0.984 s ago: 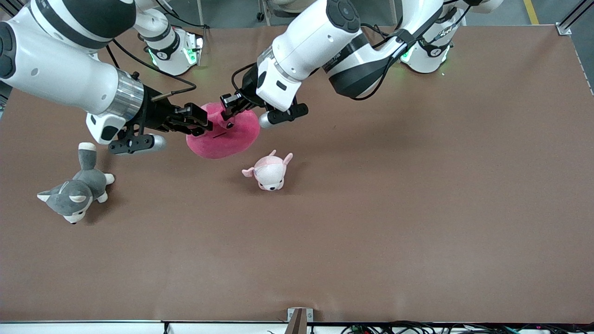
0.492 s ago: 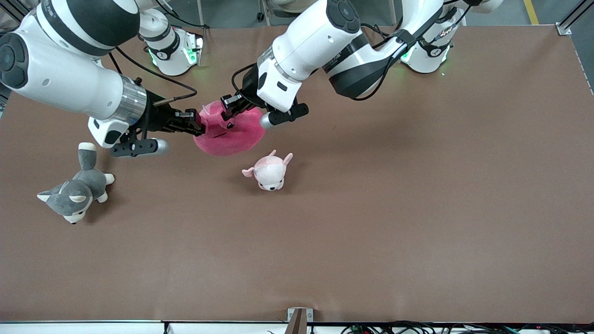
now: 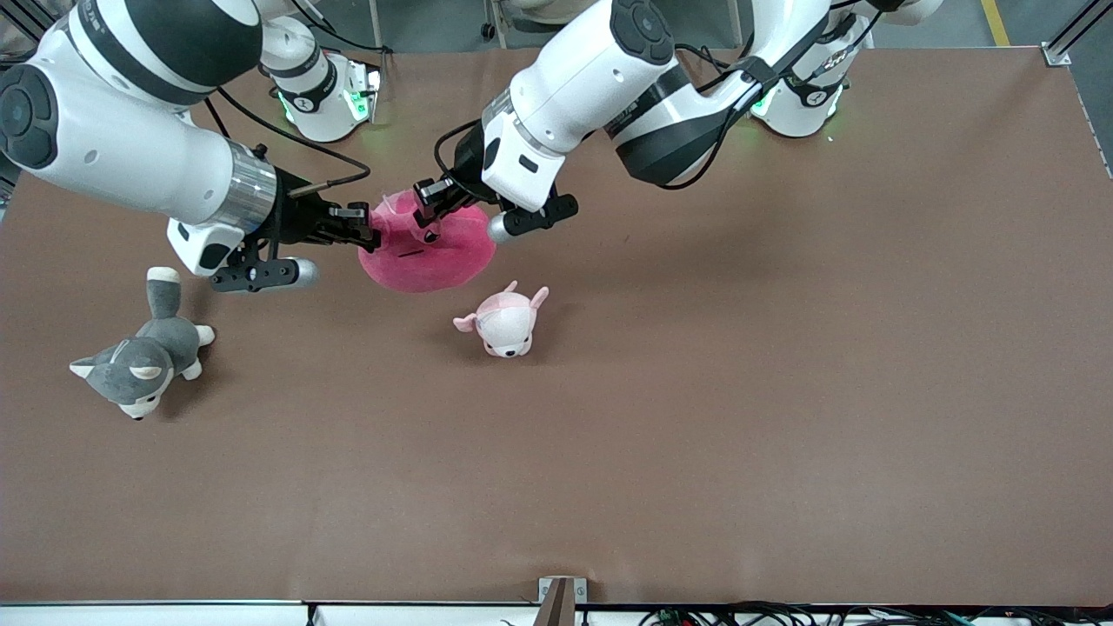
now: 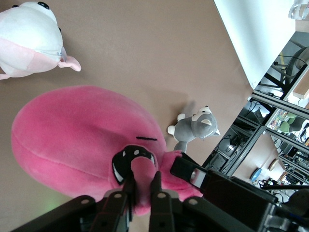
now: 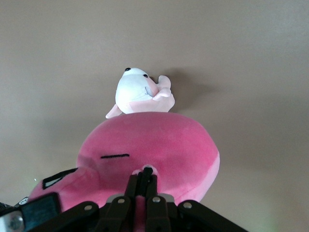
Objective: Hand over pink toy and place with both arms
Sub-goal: 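Close the right gripper on the pink plush held by the left gripper, then open the left gripper and withdraw it while the right gripper holds the plush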
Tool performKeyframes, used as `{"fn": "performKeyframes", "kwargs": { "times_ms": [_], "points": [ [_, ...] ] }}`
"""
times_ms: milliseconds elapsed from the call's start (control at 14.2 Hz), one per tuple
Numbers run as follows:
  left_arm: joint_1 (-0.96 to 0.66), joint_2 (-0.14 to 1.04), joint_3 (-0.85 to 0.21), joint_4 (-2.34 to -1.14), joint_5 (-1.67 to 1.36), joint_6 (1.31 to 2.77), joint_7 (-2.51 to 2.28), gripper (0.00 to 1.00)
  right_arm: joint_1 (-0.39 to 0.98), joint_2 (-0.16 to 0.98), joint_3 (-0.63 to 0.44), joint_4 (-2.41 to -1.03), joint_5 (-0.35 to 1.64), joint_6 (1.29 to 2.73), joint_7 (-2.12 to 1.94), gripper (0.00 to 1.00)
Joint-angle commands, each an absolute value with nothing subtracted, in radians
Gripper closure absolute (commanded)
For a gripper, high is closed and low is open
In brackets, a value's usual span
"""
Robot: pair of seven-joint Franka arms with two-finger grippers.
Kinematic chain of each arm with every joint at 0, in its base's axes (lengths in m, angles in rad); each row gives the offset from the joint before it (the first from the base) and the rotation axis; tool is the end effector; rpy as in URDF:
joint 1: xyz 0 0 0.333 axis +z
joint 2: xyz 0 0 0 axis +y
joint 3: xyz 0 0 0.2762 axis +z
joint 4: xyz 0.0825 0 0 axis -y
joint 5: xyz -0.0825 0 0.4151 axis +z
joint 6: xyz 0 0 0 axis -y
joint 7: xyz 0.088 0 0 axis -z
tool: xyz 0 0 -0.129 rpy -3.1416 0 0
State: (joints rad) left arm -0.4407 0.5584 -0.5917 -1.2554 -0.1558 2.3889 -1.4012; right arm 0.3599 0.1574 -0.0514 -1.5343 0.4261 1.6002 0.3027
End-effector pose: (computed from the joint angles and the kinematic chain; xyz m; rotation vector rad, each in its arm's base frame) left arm 0.4824 -0.6044 0.4993 2.2656 0.7312 -0.1912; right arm 0.5781 0.2409 0.4991 -2.7557 0.0363 0.2955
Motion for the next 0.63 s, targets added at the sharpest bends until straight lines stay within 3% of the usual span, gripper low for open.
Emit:
{"fn": "performKeyframes", "kwargs": {
  "times_ms": [0,70,141,351,562],
  "points": [
    [-0.437,0.554,-0.588,-1.252,-0.161,2.369,-1.414,0.55,0.362,0.146,-0.057,-1.532,0.414,1.559,0.314,0.98],
    [-0.437,0.554,-0.580,-1.253,-0.158,2.335,-1.414,0.39,0.361,0.144,-0.058,-1.532,0.414,1.549,0.313,0.98],
    [-0.439,0.549,-0.554,-1.252,-0.144,2.303,-1.411,0.00,0.360,0.141,-0.058,-1.532,0.414,1.540,0.313,0.98],
    [-0.423,0.534,-0.540,-1.255,-0.115,2.223,-1.411,0.00,0.360,0.138,-0.058,-1.532,0.414,1.539,0.313,0.98],
    [-0.338,0.464,-0.523,-1.255,0.039,1.942,-1.402,0.00,0.360,0.138,-0.058,-1.526,0.414,1.534,0.313,0.98]
  ]
}}
